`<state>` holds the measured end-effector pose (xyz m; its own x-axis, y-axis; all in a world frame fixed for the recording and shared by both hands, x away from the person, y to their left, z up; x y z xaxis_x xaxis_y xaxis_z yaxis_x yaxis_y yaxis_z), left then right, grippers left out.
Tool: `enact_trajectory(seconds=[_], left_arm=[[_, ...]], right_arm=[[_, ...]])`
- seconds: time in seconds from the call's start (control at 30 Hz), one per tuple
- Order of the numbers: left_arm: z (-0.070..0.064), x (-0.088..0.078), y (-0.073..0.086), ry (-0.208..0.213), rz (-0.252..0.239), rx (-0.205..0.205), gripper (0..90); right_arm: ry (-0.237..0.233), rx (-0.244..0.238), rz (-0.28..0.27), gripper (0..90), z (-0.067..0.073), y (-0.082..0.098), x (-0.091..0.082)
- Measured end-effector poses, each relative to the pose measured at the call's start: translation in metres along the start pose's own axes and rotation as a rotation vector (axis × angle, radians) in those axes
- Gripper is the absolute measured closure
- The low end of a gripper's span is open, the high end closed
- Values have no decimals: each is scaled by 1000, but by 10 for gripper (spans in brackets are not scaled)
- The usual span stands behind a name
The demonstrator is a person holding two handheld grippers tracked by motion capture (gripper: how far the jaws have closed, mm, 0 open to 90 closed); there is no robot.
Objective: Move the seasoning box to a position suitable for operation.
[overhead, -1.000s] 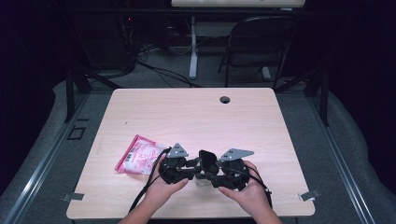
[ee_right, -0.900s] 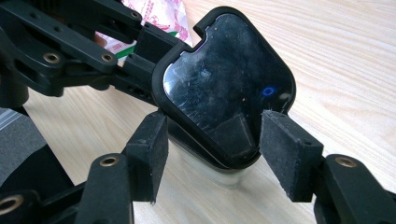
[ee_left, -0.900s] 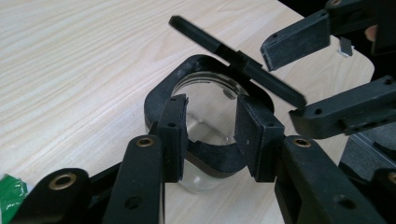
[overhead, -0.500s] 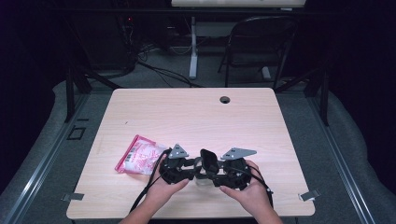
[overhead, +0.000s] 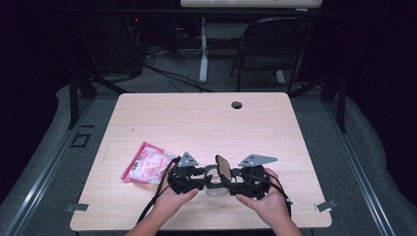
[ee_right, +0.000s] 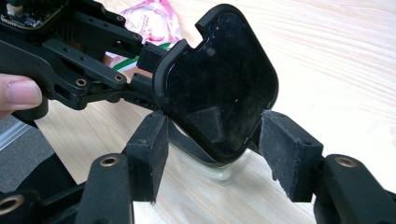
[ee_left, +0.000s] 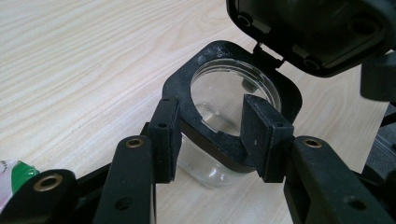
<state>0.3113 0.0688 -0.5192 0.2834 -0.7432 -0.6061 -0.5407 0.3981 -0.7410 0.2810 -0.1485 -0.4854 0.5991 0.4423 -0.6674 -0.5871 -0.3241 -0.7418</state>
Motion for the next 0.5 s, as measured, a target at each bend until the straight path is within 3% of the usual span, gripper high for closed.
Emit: enact_trajectory(seconds=[0.5], left_arm=[[0,0,0,0,0,7,588]], right_arm=[[21,53,-12,424,-19,3,-17]])
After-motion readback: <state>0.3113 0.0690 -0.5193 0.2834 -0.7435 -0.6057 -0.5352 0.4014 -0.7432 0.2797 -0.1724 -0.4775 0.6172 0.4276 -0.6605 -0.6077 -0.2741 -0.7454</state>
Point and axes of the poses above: each handheld gripper's, and its own axes: x roughly forward along the jaws, y roughly out of its underside, z roughly to its left, the point moved 1 cm from there along x, roughly forward along the jaws, and after that the axes turned 9 degrees about y, right-handed, at the moved point
